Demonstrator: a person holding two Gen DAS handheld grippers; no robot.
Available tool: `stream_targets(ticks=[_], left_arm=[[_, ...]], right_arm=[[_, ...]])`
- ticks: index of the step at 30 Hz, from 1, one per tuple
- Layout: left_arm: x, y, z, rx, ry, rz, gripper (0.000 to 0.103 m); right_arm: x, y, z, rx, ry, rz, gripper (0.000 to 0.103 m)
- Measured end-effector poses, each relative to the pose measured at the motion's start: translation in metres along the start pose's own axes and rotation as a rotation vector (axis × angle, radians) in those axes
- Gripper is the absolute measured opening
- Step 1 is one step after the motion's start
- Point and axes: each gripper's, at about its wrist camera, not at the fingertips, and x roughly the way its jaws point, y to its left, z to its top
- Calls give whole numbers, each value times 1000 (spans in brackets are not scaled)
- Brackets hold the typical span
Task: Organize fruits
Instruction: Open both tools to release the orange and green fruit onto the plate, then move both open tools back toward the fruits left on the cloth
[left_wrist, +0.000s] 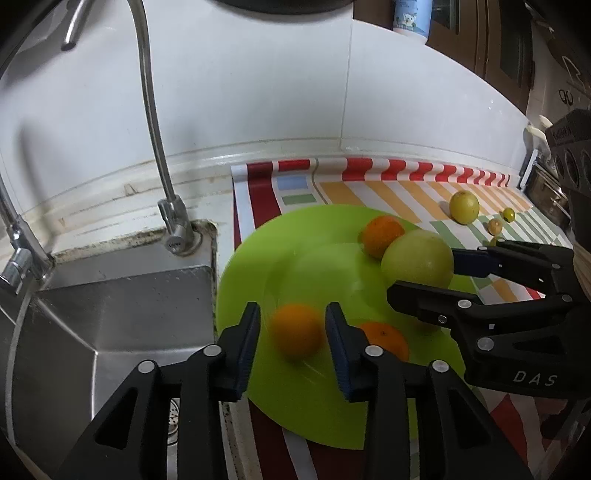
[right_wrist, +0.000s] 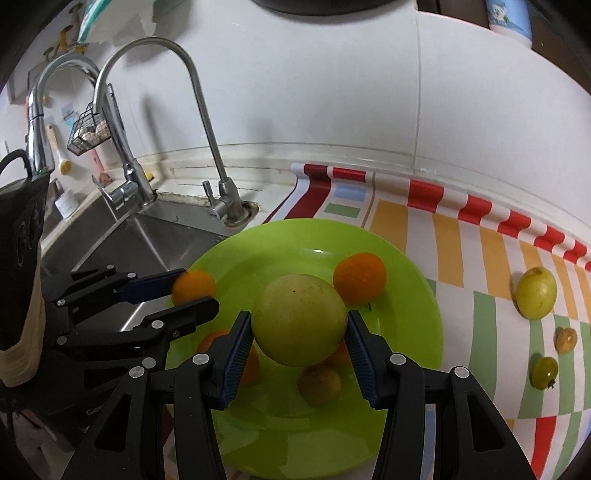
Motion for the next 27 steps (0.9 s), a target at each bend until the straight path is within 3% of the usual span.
stream_targets(ticks=[4, 10, 14, 20, 27], left_arm=[[-11, -2, 2, 7, -28, 24, 44], [-36, -8, 3, -1, -71, 65, 49], [-54, -15, 4, -14, -95, 88, 50], [-80, -28, 5, -46, -136, 114, 59], [-101, -49, 3, -47, -170, 141, 76]], right_arm=[[-10, -1, 0, 12, -39, 8, 59], [-34, -3, -2, 10, -87, -40, 59], [-56, -6, -5, 30, -127, -83, 66], [-86, -10, -13, 42, -174, -120, 70], [-118, -15, -25, 49, -215, -148, 73]])
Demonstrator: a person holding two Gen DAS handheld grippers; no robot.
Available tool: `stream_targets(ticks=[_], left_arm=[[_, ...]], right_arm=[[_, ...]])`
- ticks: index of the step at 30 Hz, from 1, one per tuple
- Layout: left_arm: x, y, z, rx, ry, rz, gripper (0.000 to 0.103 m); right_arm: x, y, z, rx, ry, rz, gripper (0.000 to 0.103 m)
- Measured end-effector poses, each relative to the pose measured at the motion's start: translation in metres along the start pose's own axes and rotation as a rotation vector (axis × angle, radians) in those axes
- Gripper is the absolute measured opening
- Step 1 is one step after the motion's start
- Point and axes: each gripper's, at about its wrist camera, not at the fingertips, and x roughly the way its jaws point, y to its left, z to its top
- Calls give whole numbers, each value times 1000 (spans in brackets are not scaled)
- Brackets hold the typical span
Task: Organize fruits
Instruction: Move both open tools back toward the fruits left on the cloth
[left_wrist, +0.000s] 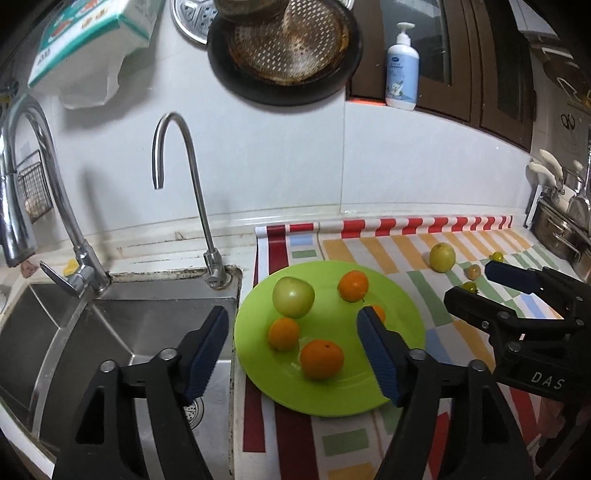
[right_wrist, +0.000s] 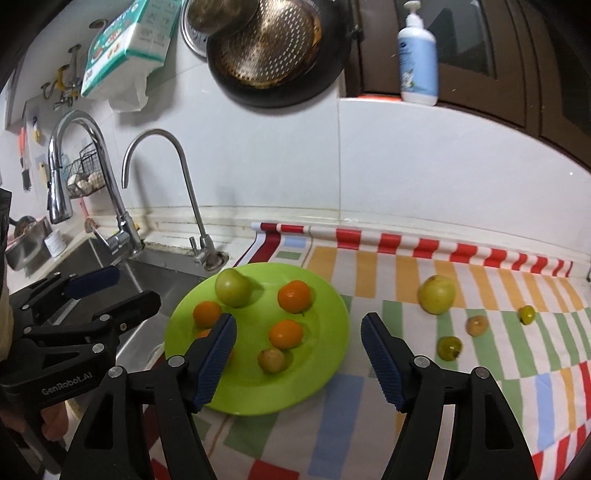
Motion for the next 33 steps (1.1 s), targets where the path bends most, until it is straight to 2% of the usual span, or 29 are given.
stream_targets(ticks=[5, 15, 33], left_arm=[[-15, -18, 0, 18, -24, 3, 82], [-38, -62, 3, 25, -69, -4, 86], [-50, -144, 13, 24, -100, 3, 87]], right_arm=[[-22, -12, -5, 10, -28, -26, 73], [-60, -44, -14, 19, -62, -56, 73], [-100, -120, -23, 10, -96, -67, 73]])
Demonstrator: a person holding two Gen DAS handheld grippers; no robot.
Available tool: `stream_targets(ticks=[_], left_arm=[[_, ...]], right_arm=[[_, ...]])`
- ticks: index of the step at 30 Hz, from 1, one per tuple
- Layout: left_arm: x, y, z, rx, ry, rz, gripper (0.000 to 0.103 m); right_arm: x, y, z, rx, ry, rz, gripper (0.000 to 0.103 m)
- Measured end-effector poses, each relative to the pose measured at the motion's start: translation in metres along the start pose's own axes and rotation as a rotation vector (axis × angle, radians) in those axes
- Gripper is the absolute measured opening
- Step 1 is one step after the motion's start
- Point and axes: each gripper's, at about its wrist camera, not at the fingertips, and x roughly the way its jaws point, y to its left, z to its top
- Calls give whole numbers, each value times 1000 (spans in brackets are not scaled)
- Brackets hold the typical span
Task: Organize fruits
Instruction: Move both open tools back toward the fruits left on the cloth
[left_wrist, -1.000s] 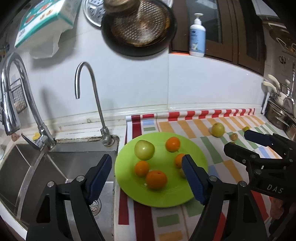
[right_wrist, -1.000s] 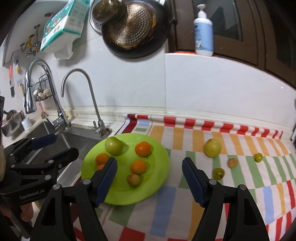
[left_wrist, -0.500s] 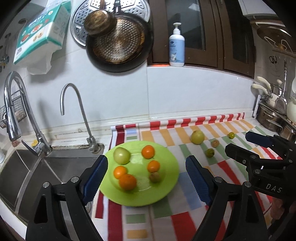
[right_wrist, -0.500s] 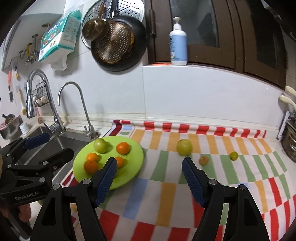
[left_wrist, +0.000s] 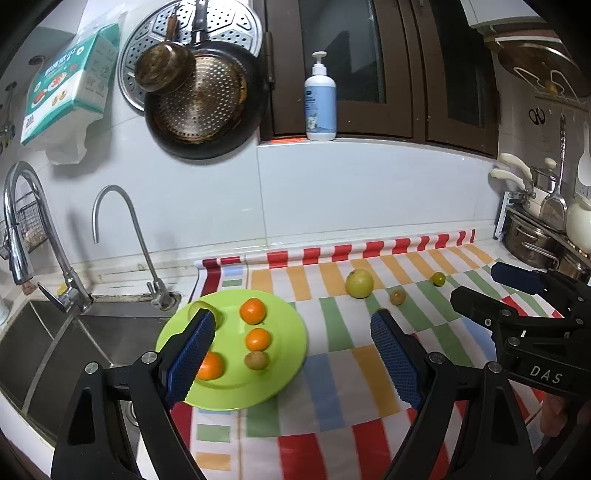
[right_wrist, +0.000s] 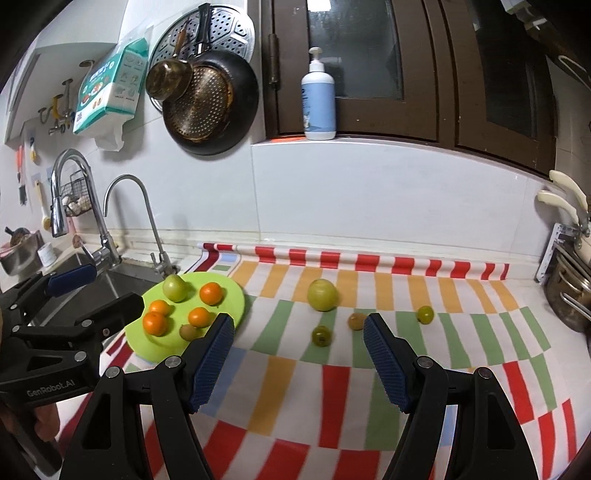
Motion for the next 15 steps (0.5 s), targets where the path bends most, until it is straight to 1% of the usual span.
stream_targets(ticks=[11, 15], left_arm=[[8, -40, 1, -5, -1, 5, 87], [15, -53, 3, 10, -7, -1, 87]], right_arm=[[-2, -40, -2, -26, 1, 15, 73], [1, -52, -2, -40, 2, 22, 73]])
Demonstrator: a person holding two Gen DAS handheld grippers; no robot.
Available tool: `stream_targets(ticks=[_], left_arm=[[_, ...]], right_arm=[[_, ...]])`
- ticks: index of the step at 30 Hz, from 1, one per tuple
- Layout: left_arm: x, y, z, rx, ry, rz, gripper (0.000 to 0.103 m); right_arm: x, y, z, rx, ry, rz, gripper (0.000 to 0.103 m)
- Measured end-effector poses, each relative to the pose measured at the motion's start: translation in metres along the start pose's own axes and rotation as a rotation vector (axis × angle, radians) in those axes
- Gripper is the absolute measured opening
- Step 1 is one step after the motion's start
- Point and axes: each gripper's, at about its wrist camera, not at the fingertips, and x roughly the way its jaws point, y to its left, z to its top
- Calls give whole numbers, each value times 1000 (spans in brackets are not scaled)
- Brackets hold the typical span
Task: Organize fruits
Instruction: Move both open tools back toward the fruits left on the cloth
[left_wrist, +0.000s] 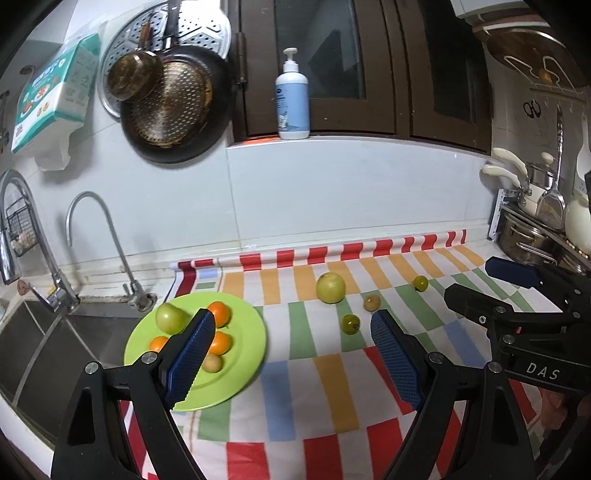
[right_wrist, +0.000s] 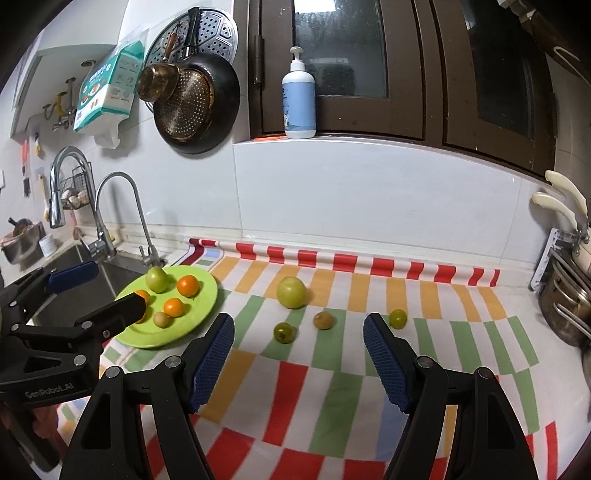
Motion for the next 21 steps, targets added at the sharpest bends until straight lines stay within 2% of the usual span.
stream_targets(ticks=[12, 19, 21], left_arm=[[42, -30, 4, 55, 15, -45, 86], [78, -34, -1, 70, 76, -87, 86], [90, -36, -4, 72, 101, -99, 82]], right_arm=[[31, -29, 1, -58, 26, 19, 73], [68, -38, -5, -61, 82, 55, 73], [79, -41, -7, -63, 99, 61, 73]])
